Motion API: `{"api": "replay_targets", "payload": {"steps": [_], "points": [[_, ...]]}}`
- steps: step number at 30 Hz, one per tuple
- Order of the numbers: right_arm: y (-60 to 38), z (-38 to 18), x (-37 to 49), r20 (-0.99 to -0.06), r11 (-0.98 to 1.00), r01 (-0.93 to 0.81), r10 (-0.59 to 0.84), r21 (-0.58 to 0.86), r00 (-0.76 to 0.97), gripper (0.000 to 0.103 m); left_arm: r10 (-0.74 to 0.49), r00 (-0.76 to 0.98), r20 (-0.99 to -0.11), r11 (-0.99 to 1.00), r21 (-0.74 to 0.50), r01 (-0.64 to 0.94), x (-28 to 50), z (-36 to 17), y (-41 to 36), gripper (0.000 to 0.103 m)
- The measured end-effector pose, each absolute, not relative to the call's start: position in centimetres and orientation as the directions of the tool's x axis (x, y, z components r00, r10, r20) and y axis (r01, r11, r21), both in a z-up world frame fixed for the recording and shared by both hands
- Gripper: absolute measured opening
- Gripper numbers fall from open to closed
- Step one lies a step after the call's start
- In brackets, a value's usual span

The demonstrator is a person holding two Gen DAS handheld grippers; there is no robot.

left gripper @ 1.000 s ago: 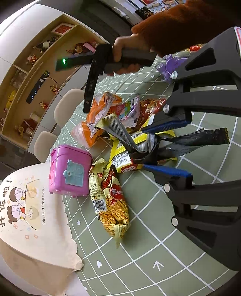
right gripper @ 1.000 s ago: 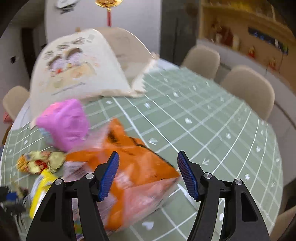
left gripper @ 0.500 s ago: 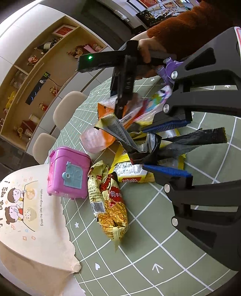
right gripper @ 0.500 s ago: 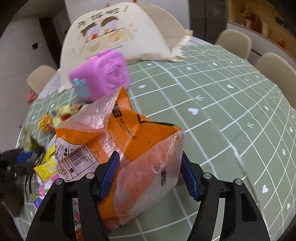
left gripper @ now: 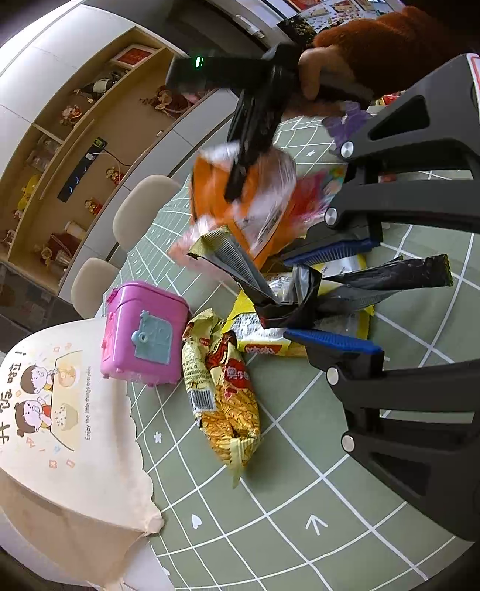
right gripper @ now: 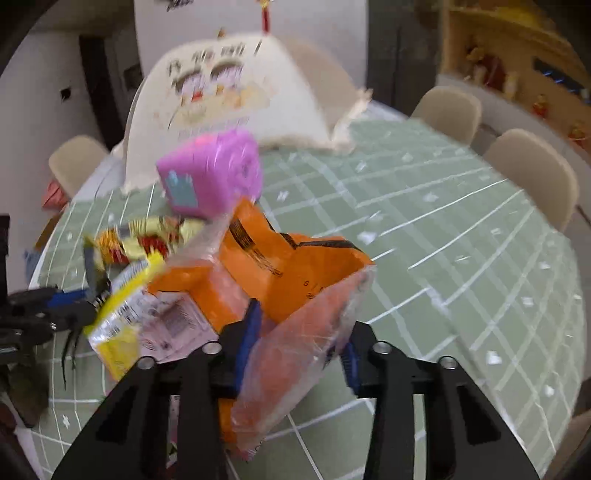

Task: Collect trash
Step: 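Carry the black wrapper and orange bag to the yellow bin and release both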

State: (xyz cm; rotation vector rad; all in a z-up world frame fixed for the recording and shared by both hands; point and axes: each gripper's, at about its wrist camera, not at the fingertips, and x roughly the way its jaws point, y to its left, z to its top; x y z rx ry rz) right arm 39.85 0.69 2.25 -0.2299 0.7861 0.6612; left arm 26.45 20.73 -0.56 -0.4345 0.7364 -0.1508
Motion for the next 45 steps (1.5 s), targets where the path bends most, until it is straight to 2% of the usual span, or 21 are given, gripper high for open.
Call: {"api": "replay_targets", "payload": {"steps": [8, 13, 19, 25, 33, 39, 45], "points": [[-4.4, 7.6, 35.0, -0.596, 0.854, -0.52, 0.431, 0.026, 0.678, 0.025, -0.216, 0.772, -0.597, 0.905, -0.419, -0.07, 25.9, 0.4, 21.8, 0.032], [-7.8, 9.7, 32.0, -0.537, 0.878, -0.478, 0.409, 0.011, 0.738, 0.025, -0.187, 0.806, -0.562, 0.929, -0.367, -0.04, 24.6, 2.9, 20.2, 0.032], [-12.4, 10.4, 28.7, -0.497, 0.906, -0.424, 0.364, -0.009, 0.788, 0.025, -0.217, 0.82, -0.529, 0.942, -0.335, 0.032, 24.1, 5.8, 16.2, 0.032], [-18.8, 10.8, 24.7, -0.451, 0.941, -0.336, 0.28, -0.048, 0.847, 0.025, -0.296, 0.808, -0.509, 0.941, -0.3, 0.156, 24.0, 7.7, 9.3, 0.032], [-28.9, 10.4, 18.4, -0.414, 0.981, -0.188, 0.151, -0.049, 0.898, 0.025, -0.45, 0.717, -0.532, 0.893, -0.273, 0.358, 23.7, 7.4, -3.4, 0.032], [-35.6, 8.3, 14.6, -0.433, 0.997, -0.07, 0.046, -0.04, 0.9, 0.025, -0.563, 0.604, -0.564, 0.818, -0.276, 0.505, 22.8, 5.3, -12.8, 0.032], [-40.9, 5.5, 11.3, -0.469, 0.998, 0.05, -0.064, -0.043, 0.881, 0.025, -0.628, 0.475, -0.617, 0.75, -0.318, 0.579, 22.4, 1.7, -20.0, 0.032]]}}
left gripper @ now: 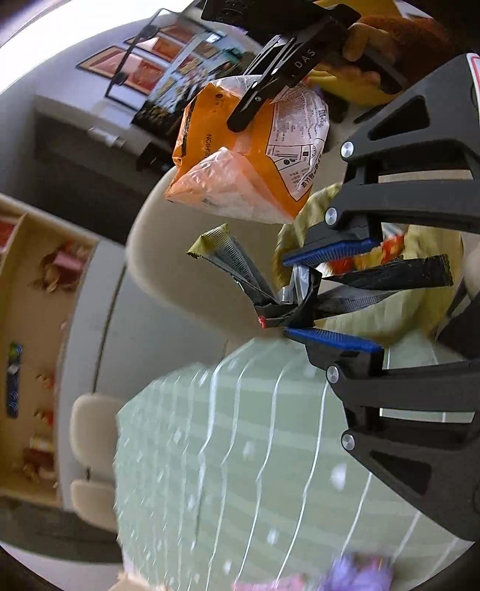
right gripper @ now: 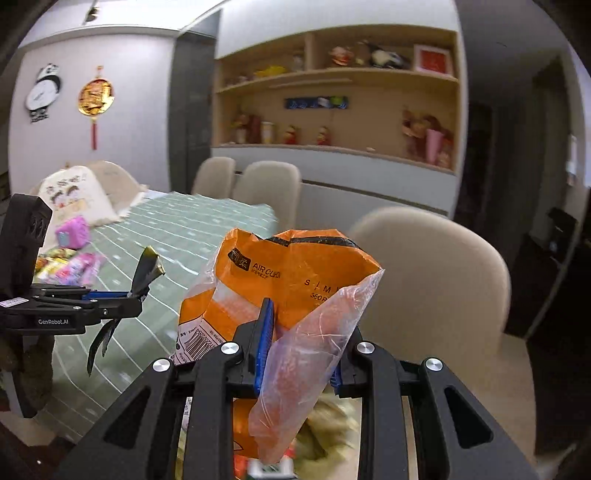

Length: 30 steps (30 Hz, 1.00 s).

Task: Collect trash
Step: 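Carry the black wrapper and orange bag to the yellow bin and release both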

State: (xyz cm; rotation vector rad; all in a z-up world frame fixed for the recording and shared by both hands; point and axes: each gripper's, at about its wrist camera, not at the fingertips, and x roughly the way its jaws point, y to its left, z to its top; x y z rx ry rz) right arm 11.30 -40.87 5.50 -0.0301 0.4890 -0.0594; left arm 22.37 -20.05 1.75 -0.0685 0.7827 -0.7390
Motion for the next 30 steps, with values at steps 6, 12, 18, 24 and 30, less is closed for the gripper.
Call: {"api": "replay_targets", "payload": {"steps": [6, 12, 18, 24, 30], "points": [[-44.0, 3.3, 9.4, -0.495, 0.992, 0.119, -0.119, -0.032, 0.86, 0.025, -0.666, 0.382, -0.641, 0.698, -0.353, 0.624, 22.4, -1.2, -25.2, 0.032], [-45.2, 1.5, 9.3, -0.516, 0.986, 0.155, -0.161, -0.056, 0.841, 0.025, -0.667, 0.345, -0.66, 0.677, -0.343, 0.652, 23.4, -3.6, -28.5, 0.035], [-45.2, 0.3, 10.2, -0.53, 0.987, 0.155, -0.154, -0.044, 0.834, 0.025, -0.663, 0.311, -0.681, 0.684, -0.381, 0.622, 24.5, -5.2, -28.4, 0.051], [-42.8, -0.8, 12.3, -0.548, 0.997, 0.05, -0.005, 0.067, 0.836, 0.025, -0.659, 0.376, -0.652, 0.714, -0.384, 0.586, 24.1, -2.3, -24.7, 0.055], [-39.0, -6.8, 16.3, -0.675, 0.998, -0.022, 0.06, 0.064, 0.735, 0.025, -0.65, 0.423, -0.631, 0.727, -0.356, 0.587, 22.4, 0.5, -21.4, 0.056]]}}
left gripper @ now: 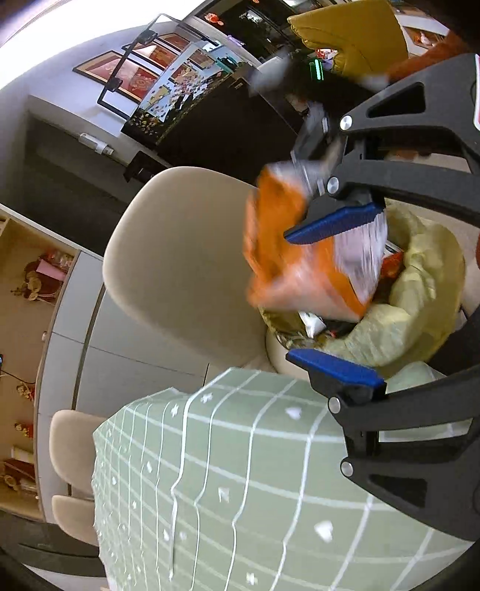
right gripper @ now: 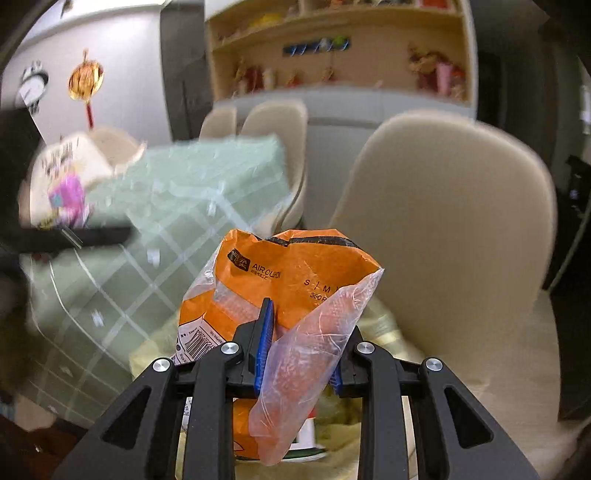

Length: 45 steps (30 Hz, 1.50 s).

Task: Collect trash
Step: 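Carry the black wrapper and orange bag to the yellow bin and release both, then return both open grippers to the remaining items on the table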

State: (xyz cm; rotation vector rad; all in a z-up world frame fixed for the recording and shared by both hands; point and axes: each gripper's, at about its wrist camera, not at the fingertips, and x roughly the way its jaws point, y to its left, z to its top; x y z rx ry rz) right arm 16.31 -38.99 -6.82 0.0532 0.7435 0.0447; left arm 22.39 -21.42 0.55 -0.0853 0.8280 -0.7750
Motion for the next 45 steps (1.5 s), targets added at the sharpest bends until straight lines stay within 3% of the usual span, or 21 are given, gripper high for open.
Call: {"api": "replay_targets", "payload": {"steps": [8, 13, 15, 16, 18, 23, 32, 45], "points": [[-38.6, -12.5, 18.5, -0.828, 0.998, 0.046, 0.009, 0.042, 0.561, 0.025, -0.647, 0.448, -0.617, 0.733, -0.342, 0.588, 20.7, 1.5, -17.9, 0.057], [-38.9, -11.9, 18.0, -0.809, 0.993, 0.075, 0.032, 0.093, 0.587, 0.027, -0.648, 0.453, -0.613, 0.739, -0.359, 0.571, 20.7, 1.1, -16.5, 0.057], [-39.1, -11.2, 17.3, -0.791, 0.992, 0.083, 0.021, 0.091, 0.612, 0.032, -0.646, 0.456, -0.612, 0.743, -0.368, 0.558, 20.9, 1.1, -15.9, 0.057], [-39.1, -10.7, 17.1, -0.783, 0.993, 0.089, 0.005, 0.077, 0.622, 0.047, -0.647, 0.457, -0.611, 0.744, -0.373, 0.554, 21.0, 1.1, -15.6, 0.057], [-39.1, -9.4, 16.6, -0.763, 0.995, 0.087, -0.019, 0.049, 0.647, 0.061, -0.649, 0.463, -0.604, 0.745, -0.381, 0.547, 21.1, 1.2, -15.0, 0.058], [-38.7, -6.7, 15.0, -0.725, 0.997, 0.078, -0.044, 0.014, 0.688, 0.061, -0.658, 0.472, -0.587, 0.741, -0.395, 0.542, 20.9, 1.6, -13.4, 0.062], [-33.8, 0.6, 14.5, -0.616, 0.999, -0.038, 0.051, 0.034, 0.786, 0.061, -0.634, 0.543, -0.551, 0.771, -0.394, 0.5, 20.3, 3.4, -7.0, 0.062], [-18.8, 4.4, 18.0, -0.553, 0.943, -0.332, 0.284, 0.015, 0.784, 0.061, -0.384, 0.738, -0.555, 0.919, -0.306, 0.248, 20.0, 4.1, 9.8, 0.063]]}}
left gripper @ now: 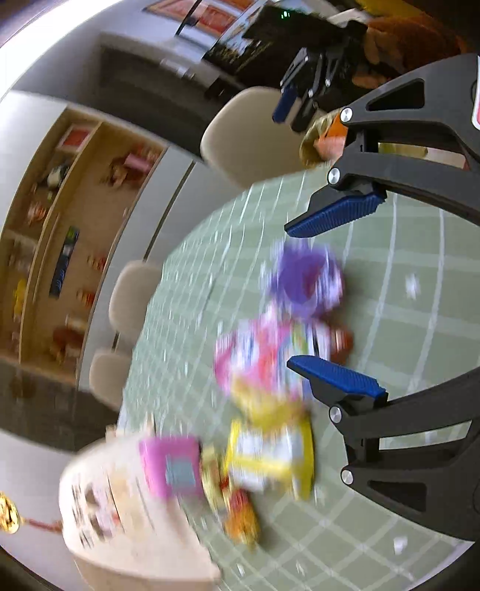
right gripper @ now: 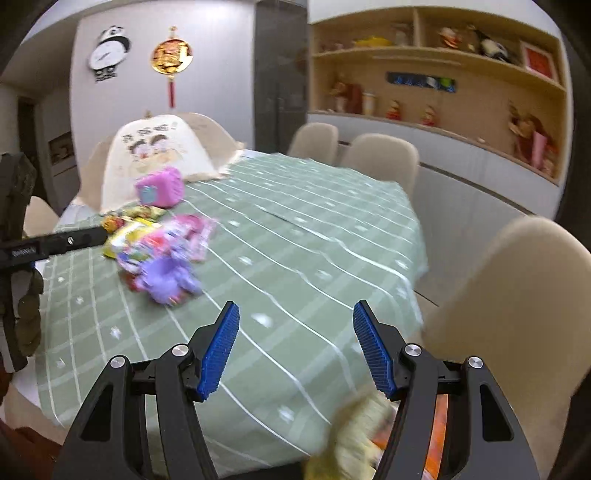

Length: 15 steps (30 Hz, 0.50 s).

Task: Collect trash
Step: 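Return both open grippers to the remaining items on the table, then grasp the yellow snack bag with the left gripper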

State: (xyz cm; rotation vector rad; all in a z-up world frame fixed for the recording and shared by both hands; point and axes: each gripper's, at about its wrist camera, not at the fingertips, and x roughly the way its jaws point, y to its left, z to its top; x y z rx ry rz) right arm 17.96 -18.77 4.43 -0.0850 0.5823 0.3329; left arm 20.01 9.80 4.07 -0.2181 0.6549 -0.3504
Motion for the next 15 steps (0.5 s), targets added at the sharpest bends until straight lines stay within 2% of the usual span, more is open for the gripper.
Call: {"api": "replay_targets", "payload": {"steps": [4, 8, 15], "points": [[-15.2, 4.9, 19.3, -0.544, 0.928, -0.372, 0.329, 0.033, 0.772, 0.061, -0.314, 0.76, -0.57, 0.94, -0.3, 0.163, 19.8, 3.3, 14.6, 0.063], [-11.3, 4.8, 20.6, -0.55, 0.917, -0.399, 0.323, -0.022, 0.77, 0.061, -0.254, 0.775, -0.579, 0.949, -0.302, 0.085, 19.5, 2.7, 19.2, 0.063], [-7.1, 3.5, 22.3, -0.595, 0.9, -0.432, 0.313, -0.063, 0.74, 0.061, -0.223, 0.747, -0.627, 0.946, -0.324, 0.01, 20.3, 0.9, 23.8, 0.063]]}}
